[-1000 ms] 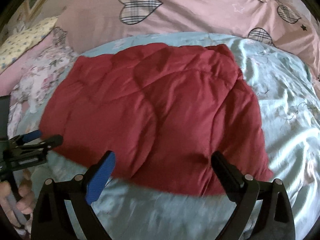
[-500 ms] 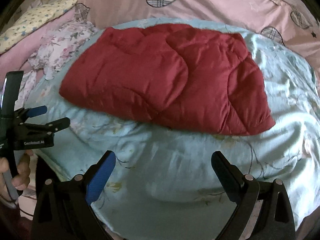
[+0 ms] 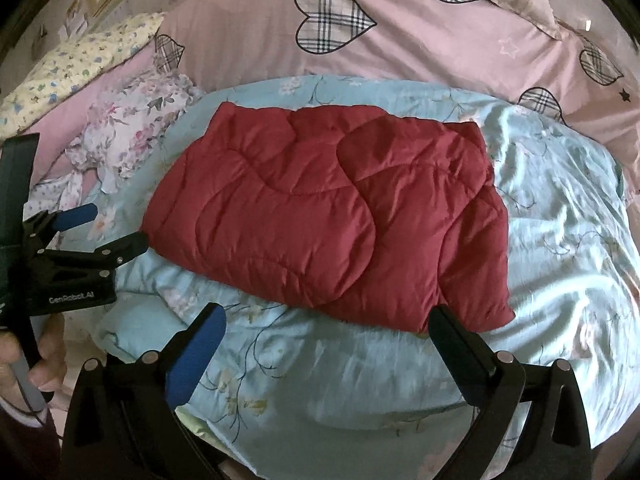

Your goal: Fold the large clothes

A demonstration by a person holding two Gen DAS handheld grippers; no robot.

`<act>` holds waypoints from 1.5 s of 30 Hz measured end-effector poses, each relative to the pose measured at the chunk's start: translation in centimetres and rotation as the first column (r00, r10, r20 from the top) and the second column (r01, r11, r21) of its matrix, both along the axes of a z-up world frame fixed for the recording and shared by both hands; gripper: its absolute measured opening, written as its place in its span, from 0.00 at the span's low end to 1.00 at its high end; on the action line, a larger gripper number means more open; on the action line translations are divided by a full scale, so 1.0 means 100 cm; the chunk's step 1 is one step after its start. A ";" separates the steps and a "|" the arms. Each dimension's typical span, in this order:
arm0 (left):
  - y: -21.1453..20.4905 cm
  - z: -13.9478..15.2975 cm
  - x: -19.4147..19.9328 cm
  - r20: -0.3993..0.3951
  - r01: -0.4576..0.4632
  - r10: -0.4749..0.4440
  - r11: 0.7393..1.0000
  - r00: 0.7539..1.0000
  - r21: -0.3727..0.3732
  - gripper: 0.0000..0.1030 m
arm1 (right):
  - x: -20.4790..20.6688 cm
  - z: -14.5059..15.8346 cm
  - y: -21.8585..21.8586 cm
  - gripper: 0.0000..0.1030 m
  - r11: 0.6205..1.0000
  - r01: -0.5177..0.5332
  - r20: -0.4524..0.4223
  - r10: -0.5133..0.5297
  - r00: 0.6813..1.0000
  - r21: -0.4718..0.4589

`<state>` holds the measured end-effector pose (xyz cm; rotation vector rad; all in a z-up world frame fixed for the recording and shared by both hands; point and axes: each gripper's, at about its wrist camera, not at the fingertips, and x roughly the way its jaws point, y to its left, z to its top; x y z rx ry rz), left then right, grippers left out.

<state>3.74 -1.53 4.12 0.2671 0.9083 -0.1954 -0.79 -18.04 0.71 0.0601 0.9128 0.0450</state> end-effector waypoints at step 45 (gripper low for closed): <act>-0.008 -0.030 0.047 -0.064 -0.031 0.031 1.000 0.997 0.001 1.00 | 0.059 -0.027 -0.018 0.99 0.998 0.051 -0.069 -0.049 0.996 0.026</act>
